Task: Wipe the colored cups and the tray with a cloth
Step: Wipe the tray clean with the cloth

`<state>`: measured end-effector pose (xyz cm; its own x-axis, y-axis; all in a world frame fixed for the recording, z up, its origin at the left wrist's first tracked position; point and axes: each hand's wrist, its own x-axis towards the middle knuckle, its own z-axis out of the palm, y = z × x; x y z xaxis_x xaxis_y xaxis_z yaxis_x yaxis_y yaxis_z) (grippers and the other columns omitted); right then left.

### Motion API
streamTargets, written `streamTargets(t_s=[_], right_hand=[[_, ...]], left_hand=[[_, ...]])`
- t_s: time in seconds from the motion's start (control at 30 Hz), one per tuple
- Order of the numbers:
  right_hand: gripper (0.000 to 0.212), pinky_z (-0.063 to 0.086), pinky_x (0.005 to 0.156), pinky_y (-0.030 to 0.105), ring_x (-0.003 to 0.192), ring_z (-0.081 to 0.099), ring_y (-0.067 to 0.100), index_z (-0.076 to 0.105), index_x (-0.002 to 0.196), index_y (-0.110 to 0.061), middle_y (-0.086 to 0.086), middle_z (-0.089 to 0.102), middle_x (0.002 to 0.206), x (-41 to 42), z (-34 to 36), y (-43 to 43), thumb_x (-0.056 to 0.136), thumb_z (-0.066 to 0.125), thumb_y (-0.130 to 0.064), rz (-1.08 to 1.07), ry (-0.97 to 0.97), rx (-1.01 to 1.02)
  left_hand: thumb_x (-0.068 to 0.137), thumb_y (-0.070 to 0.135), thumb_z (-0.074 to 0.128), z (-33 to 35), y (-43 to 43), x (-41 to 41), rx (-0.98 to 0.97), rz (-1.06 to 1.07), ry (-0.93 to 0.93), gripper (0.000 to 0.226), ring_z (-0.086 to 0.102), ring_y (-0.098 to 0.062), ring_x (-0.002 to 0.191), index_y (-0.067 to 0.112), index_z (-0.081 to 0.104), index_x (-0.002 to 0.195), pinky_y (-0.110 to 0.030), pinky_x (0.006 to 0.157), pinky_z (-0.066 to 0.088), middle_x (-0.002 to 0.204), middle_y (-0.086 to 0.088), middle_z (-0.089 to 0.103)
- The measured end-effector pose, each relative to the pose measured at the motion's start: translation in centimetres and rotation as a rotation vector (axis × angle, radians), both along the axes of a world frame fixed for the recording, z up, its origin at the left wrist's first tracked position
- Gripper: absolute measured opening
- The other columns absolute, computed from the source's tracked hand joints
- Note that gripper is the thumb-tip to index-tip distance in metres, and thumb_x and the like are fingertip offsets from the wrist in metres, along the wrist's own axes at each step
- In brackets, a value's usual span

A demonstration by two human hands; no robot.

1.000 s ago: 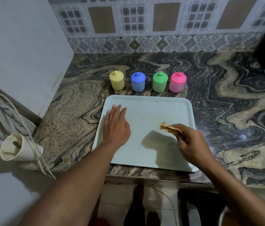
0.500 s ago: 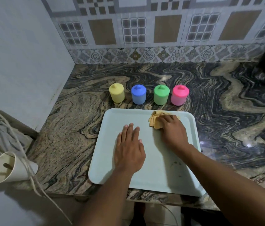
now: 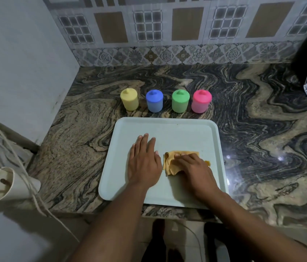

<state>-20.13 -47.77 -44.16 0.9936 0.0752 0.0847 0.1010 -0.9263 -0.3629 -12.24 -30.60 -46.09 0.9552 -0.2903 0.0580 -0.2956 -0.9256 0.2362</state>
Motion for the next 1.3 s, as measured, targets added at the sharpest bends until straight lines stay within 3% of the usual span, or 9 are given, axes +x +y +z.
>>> streamTargets(t_s=[0.1, 0.27, 0.37, 0.47, 0.53, 0.7, 0.83, 1.17, 1.3], right_hand=[[0.056, 0.057, 0.074, 0.033, 0.101, 0.066, 0.025, 0.073, 0.11, -0.018, -0.003, 0.073, 0.116, -4.2, 0.4, 1.5, 0.055, 0.076, -0.01, 0.036, 0.038, 0.032], [0.049, 0.054, 0.073, 0.036, 0.096, 0.061, 0.019, 0.073, 0.111, -0.027, -0.012, 0.072, 0.108, -9.3, 2.1, 2.1, 0.071, 0.045, -0.025, 0.081, 0.14, 0.161], [0.044, 0.054, 0.082, 0.039, 0.097, 0.065, 0.025, 0.073, 0.111, -0.024, -0.003, 0.073, 0.102, -6.8, 3.4, -0.4, 0.075, 0.051, -0.013, -0.125, 0.099, 0.373], [0.042, 0.05, 0.083, 0.037, 0.099, 0.065, 0.033, 0.072, 0.115, -0.015, 0.007, 0.074, 0.109, -0.5, 3.8, -2.5, 0.08, 0.056, 0.004, -0.257, -0.114, 0.28], [0.044, 0.049, 0.083, 0.039, 0.099, 0.062, 0.038, 0.071, 0.115, -0.01, 0.011, 0.073, 0.111, 4.1, 3.6, -2.5, 0.078, 0.054, 0.007, -0.23, -0.18, 0.189], [0.043, 0.052, 0.079, 0.046, 0.096, 0.058, 0.039, 0.07, 0.112, -0.007, 0.015, 0.071, 0.109, 10.5, 1.2, -1.1, 0.076, 0.046, -0.006, 0.038, -0.085, -0.046], [0.04, 0.053, 0.082, 0.042, 0.102, 0.061, 0.038, 0.07, 0.114, -0.003, 0.016, 0.071, 0.114, 10.8, 0.7, -1.8, 0.077, 0.056, 0.0, 0.084, -0.081, -0.116], [0.043, 0.052, 0.077, 0.043, 0.112, 0.054, 0.035, 0.065, 0.118, -0.01, 0.012, 0.067, 0.117, 8.1, 0.7, -6.2, 0.079, 0.05, -0.001, -0.178, 0.055, -0.187], [0.048, 0.053, 0.08, 0.045, 0.11, 0.054, 0.036, 0.067, 0.119, -0.012, 0.012, 0.068, 0.115, 5.8, 1.3, -6.6, 0.076, 0.052, 0.001, -0.174, 0.086, -0.14]], left_hand=[[0.102, 0.035, 0.028, -0.2, 0.1, 0.0, -0.009, 0.003, 0.008, 0.055, 0.009, -0.019, 0.156, 0.024, 0.03, 0.156, -0.04, 0.126, 0.012, 0.168, 0.0, 0.018], [0.104, 0.035, 0.026, -0.5, 0.0, -0.3, -0.021, 0.003, 0.014, 0.055, 0.007, -0.019, 0.156, 0.023, 0.027, 0.157, -0.041, 0.127, 0.01, 0.168, 0.0, 0.016], [0.103, 0.035, 0.026, -0.4, 0.0, -0.3, -0.029, 0.008, 0.009, 0.055, 0.007, -0.018, 0.156, 0.024, 0.028, 0.157, -0.04, 0.127, 0.009, 0.168, 0.0, 0.016], [0.102, 0.034, 0.028, -0.4, 0.1, -0.3, -0.035, 0.008, 0.002, 0.055, 0.008, -0.019, 0.156, 0.023, 0.03, 0.156, -0.04, 0.126, 0.01, 0.168, 0.0, 0.018], [0.101, 0.034, 0.029, -0.4, 0.1, -0.3, -0.038, 0.01, -0.009, 0.055, 0.01, -0.019, 0.155, 0.024, 0.032, 0.155, -0.04, 0.126, 0.012, 0.167, 0.0, 0.019], [0.101, 0.035, 0.03, -0.6, 0.1, -0.2, -0.039, 0.017, -0.019, 0.054, 0.01, -0.018, 0.156, 0.025, 0.032, 0.155, -0.039, 0.126, 0.013, 0.167, 0.001, 0.02], [0.1, 0.036, 0.03, -0.7, 0.2, -0.1, -0.028, 0.014, -0.023, 0.055, 0.01, -0.017, 0.156, 0.026, 0.032, 0.154, -0.04, 0.126, 0.015, 0.167, 0.001, 0.019], [0.101, 0.036, 0.029, -0.4, 0.1, -0.2, -0.041, 0.024, 0.007, 0.056, 0.009, -0.018, 0.156, 0.026, 0.031, 0.155, -0.04, 0.126, 0.012, 0.168, 0.001, 0.018], [0.101, 0.036, 0.029, -0.5, 0.1, -0.1, -0.037, 0.03, 0.012, 0.055, 0.008, -0.017, 0.156, 0.026, 0.03, 0.155, -0.041, 0.126, 0.012, 0.168, 0.002, 0.017]])
